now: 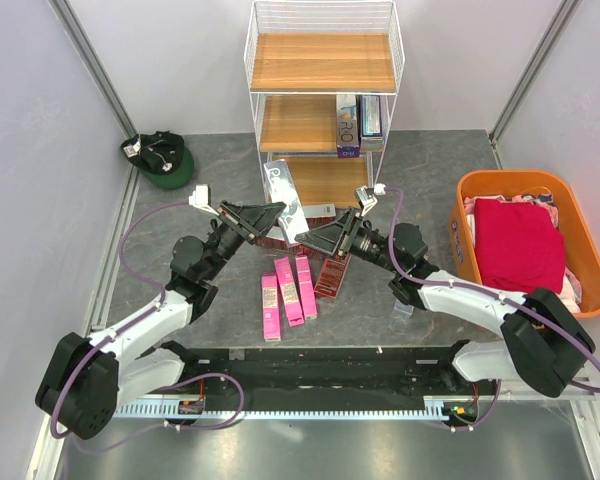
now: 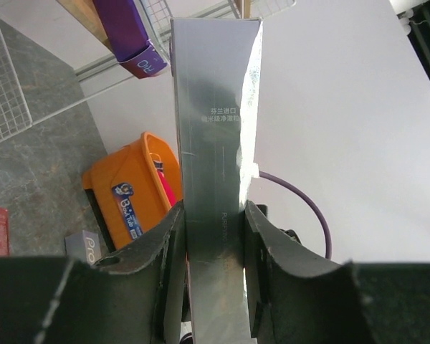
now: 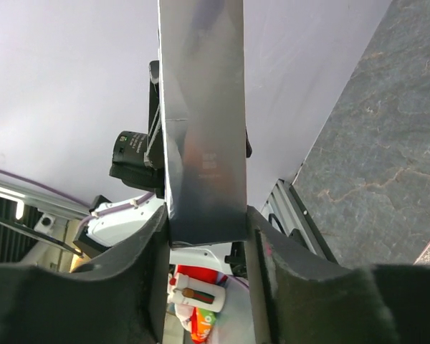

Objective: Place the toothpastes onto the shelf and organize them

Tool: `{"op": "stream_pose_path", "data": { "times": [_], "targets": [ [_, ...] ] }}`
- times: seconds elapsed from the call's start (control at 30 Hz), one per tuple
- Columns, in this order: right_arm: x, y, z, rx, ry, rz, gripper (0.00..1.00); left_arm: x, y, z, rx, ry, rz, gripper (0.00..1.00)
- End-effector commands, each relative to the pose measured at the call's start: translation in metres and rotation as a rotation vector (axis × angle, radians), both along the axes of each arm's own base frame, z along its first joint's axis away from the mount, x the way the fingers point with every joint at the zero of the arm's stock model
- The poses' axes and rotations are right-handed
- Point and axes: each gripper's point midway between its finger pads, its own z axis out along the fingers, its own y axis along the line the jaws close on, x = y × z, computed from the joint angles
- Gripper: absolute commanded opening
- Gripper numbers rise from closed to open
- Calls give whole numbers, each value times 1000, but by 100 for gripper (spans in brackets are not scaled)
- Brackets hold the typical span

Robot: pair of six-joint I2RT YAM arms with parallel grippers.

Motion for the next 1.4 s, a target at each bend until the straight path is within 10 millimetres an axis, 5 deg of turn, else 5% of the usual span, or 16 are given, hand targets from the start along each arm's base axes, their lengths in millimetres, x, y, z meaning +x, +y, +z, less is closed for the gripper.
{"op": "stream_pose_path", "data": {
  "times": [0.0,0.17,0.3,0.33,0.53,0.57,0.93,1.17,1.37],
  "targets": [
    [-2,0,36,83,-95,5,37,-9,1,18,-59,-57,-27,40],
    [-5,-3,36,77,-100,2,26,-13,-4,12,6,-65,-52,47],
    [-4,-6,32,59,-98,-17,22,-12,-3,-3,133,-28,-30,66],
    [-4,-5,30,50,-93,-21,21,-12,0,-16,211,5,-11,73],
    [-3,-6,28,23,-103,-30,18,-7,31,-28,501,48,143,91],
    [-2,-6,28,20,-103,-32,18,-10,38,-41,562,99,151,92],
    [3,-3,11,-60,-95,-41,15,-8,97,-55,930,148,344,94],
    [14,-4,-1,-199,-110,-83,14,-3,111,-64,992,181,404,94],
    [37,-8,13,-281,-163,-139,13,3,109,-74,1017,207,402,93]
  ]
}}
